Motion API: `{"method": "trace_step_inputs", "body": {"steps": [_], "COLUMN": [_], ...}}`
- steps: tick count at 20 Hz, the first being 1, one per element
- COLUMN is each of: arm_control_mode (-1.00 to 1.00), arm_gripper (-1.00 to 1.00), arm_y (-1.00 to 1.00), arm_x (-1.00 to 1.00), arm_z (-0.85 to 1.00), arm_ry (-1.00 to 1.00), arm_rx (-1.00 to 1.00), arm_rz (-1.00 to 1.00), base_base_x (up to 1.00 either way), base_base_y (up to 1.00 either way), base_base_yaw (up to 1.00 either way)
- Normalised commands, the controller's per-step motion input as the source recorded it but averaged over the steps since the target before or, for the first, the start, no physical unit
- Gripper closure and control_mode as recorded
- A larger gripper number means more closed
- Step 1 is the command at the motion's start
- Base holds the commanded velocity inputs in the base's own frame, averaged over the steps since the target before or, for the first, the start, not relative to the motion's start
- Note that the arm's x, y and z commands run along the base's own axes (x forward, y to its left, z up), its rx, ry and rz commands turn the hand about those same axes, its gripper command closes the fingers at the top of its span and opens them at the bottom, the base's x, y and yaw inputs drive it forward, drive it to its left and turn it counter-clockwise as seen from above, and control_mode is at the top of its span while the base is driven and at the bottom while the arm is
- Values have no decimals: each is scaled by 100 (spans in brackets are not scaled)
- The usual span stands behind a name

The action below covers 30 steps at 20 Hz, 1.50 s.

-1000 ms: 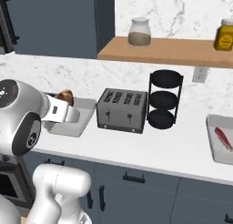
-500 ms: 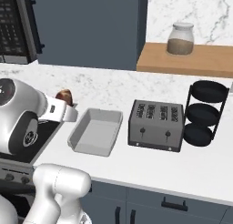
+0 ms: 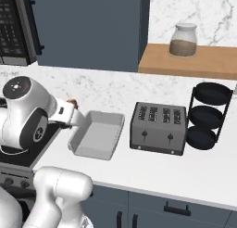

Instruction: Place one avocado and one steak in each tupperware on the nearby counter, to pack two identical lunches.

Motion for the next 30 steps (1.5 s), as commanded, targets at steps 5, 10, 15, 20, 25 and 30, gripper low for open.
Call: {"method": "trace_step_inputs", "body": {"steps": [5,10,15,20,25,30], "arm_control_mode": [-100,-100,-100,-100,-100,-100], "arm_gripper": [100,100,100,100,100,100], "arm_y": [8,4,0,0,0,0], "arm_x": [50,47,48,42,36,39], "arm_z": [-62,-50,-57,-43,-20,-26], "arm_ry": [35,12,0,-1,0,3], "arm_rx": [-4,-1,0,0,0,0], "arm_rz": [0,0,0,1,0,0], "base_base_x": [0,0,0,0,0,0], "base_base_y": [0,0,0,0,0,0], "base_base_yaw": [0,0,0,0,0,0]}}
